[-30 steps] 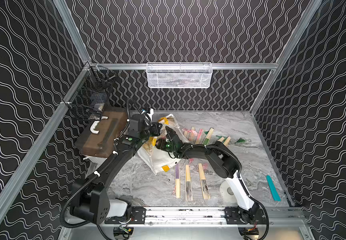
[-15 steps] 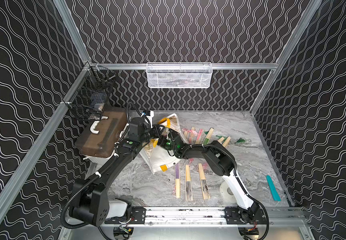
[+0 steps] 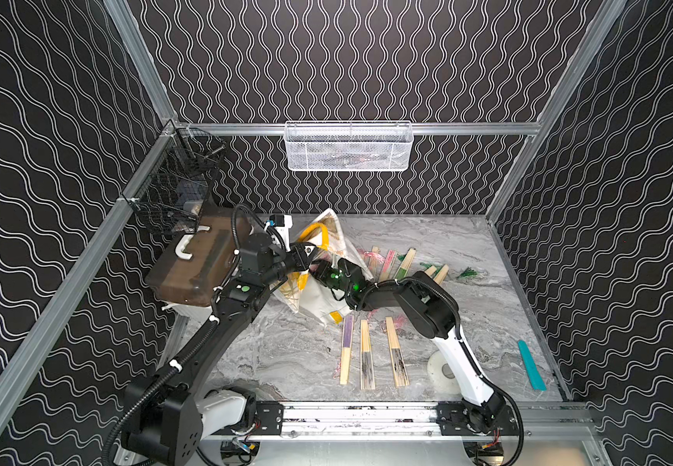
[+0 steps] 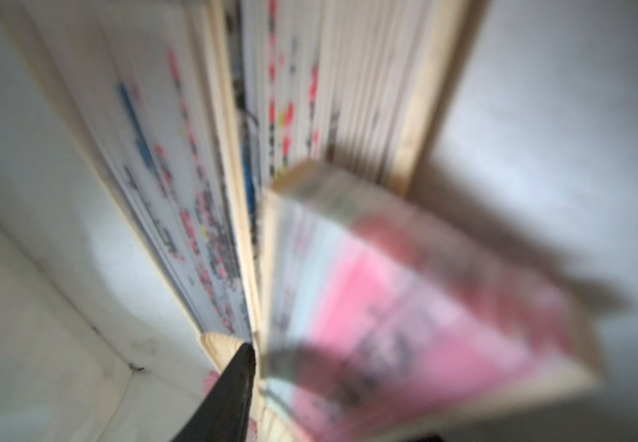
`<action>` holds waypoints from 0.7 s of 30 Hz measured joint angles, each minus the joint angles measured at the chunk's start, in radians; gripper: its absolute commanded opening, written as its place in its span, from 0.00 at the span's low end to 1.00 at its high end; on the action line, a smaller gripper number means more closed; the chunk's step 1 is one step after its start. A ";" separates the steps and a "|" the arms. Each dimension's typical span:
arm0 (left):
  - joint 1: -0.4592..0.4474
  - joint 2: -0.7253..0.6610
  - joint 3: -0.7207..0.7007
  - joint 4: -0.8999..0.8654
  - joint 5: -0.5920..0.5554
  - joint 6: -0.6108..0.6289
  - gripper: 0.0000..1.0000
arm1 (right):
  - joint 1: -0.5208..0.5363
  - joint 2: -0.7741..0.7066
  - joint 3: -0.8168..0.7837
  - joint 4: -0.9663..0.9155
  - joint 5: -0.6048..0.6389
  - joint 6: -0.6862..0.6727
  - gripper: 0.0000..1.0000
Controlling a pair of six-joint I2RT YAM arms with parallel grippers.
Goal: Take out the folding fans from the tote bags
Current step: Pick up the folding fan from the canvas bag.
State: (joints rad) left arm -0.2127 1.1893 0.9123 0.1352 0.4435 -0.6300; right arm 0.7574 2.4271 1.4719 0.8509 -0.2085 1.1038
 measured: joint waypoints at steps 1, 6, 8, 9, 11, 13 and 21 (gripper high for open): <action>0.000 0.000 -0.003 0.005 -0.003 0.000 0.00 | 0.000 0.000 -0.001 0.009 -0.003 0.003 0.51; 0.000 0.016 -0.016 0.036 -0.006 -0.007 0.00 | -0.001 -0.008 -0.012 0.021 -0.014 0.006 0.40; 0.000 0.024 -0.017 0.051 -0.007 -0.009 0.00 | -0.001 -0.021 -0.025 0.021 -0.015 0.005 0.33; 0.000 0.027 -0.017 0.055 -0.010 -0.011 0.00 | -0.001 -0.029 -0.030 0.021 -0.016 0.003 0.31; 0.000 0.035 -0.017 0.063 -0.022 -0.011 0.00 | -0.002 -0.048 -0.039 0.021 -0.020 -0.005 0.28; 0.000 0.040 -0.017 0.070 -0.030 -0.010 0.00 | -0.002 -0.067 -0.048 0.020 -0.026 -0.020 0.28; 0.020 0.048 -0.008 0.074 -0.081 0.027 0.00 | 0.000 -0.145 -0.093 0.000 -0.063 -0.070 0.28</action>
State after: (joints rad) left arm -0.1925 1.2377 0.9047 0.2089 0.3626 -0.6033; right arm 0.7570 2.2818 1.3785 0.8505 -0.2714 1.0336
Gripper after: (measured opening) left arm 0.064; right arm 0.279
